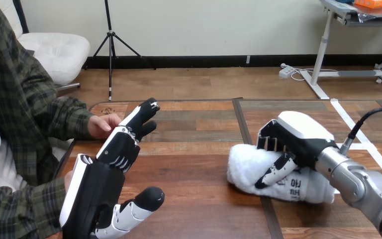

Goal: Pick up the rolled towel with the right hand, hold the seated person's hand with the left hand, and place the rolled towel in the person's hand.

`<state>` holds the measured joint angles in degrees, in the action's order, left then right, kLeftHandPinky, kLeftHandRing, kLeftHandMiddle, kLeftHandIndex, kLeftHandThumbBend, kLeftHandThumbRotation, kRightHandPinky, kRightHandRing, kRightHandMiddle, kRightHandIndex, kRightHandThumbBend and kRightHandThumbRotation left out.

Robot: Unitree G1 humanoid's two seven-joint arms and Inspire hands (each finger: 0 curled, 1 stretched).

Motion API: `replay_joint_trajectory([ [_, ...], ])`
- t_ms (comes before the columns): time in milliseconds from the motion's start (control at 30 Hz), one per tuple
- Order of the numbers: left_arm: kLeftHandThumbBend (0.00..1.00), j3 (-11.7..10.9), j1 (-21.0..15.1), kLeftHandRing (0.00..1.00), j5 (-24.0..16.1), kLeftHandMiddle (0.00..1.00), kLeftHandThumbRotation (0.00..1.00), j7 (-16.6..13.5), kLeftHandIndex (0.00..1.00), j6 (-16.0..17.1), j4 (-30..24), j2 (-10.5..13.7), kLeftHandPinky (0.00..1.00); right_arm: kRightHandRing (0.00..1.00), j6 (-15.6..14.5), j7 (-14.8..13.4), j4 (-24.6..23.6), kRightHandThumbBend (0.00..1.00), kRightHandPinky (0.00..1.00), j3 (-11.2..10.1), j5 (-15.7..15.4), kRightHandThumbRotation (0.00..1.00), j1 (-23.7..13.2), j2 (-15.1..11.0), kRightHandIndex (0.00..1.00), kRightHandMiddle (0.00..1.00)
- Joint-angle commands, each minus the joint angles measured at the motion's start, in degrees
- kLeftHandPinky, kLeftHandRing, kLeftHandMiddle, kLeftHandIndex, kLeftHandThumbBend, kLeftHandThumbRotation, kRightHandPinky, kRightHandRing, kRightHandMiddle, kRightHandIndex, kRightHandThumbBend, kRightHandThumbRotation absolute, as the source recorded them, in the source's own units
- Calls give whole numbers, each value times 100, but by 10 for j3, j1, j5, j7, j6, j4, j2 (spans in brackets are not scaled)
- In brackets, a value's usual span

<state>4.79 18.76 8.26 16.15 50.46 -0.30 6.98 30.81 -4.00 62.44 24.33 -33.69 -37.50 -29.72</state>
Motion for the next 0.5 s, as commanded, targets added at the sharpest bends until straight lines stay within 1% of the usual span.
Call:
replay_joint_trajectory([
  [0,84,-10,-23,92,-7,92,70,-7,86,9,-9,-3,88,27,23,11,-38,79,24,-12,16,0,4,-1,30,30],
  [67,85,-11,-22,92,-9,92,70,-8,86,9,-8,-3,88,26,26,12,-45,78,24,-15,17,0,6,-3,30,30],
  [267,83,-14,-25,92,-9,92,70,-6,86,17,-1,-2,87,26,28,26,-72,77,23,-27,29,0,14,-8,30,29],
  [467,82,-19,-22,92,-15,92,70,-9,87,16,-1,-3,87,26,20,42,-107,77,23,-39,38,0,23,-13,30,30],
])
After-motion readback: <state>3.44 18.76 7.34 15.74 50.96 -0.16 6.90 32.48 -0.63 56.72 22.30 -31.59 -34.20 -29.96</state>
